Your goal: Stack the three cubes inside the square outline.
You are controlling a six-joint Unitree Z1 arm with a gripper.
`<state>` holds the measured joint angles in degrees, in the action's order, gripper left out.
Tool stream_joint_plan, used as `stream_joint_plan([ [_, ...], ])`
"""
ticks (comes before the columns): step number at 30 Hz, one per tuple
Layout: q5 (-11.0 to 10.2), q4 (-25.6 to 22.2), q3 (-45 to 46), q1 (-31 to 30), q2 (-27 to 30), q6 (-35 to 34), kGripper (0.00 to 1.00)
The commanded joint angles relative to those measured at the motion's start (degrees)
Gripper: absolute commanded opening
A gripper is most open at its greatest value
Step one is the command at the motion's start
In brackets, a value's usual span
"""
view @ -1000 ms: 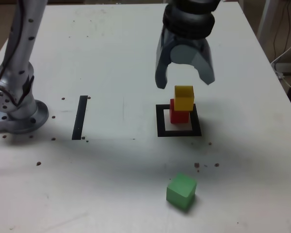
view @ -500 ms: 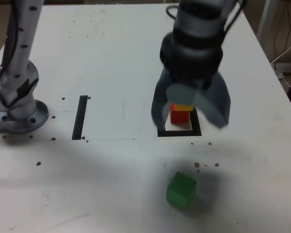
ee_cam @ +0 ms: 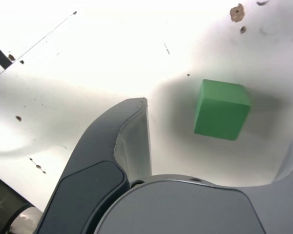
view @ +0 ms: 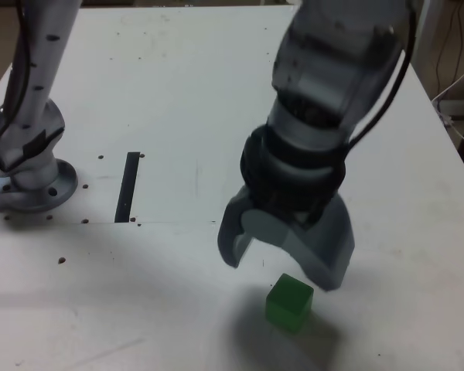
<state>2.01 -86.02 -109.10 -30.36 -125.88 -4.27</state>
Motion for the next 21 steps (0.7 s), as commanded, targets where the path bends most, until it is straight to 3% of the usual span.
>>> stream_joint_plan([
  [1,0.81,1.44,0.60,-0.33,-1.35,0.38,0.99],
  [9,3.86,6.04,2.27,-0.40,-4.41,1.80,0.97],
  [13,5.59,6.88,2.42,-0.40,-5.92,2.32,0.92],
  [17,7.03,6.91,2.55,-0.34,-6.81,2.39,0.73],
  [21,6.95,6.92,2.36,-0.31,-7.02,2.14,0.40],
])
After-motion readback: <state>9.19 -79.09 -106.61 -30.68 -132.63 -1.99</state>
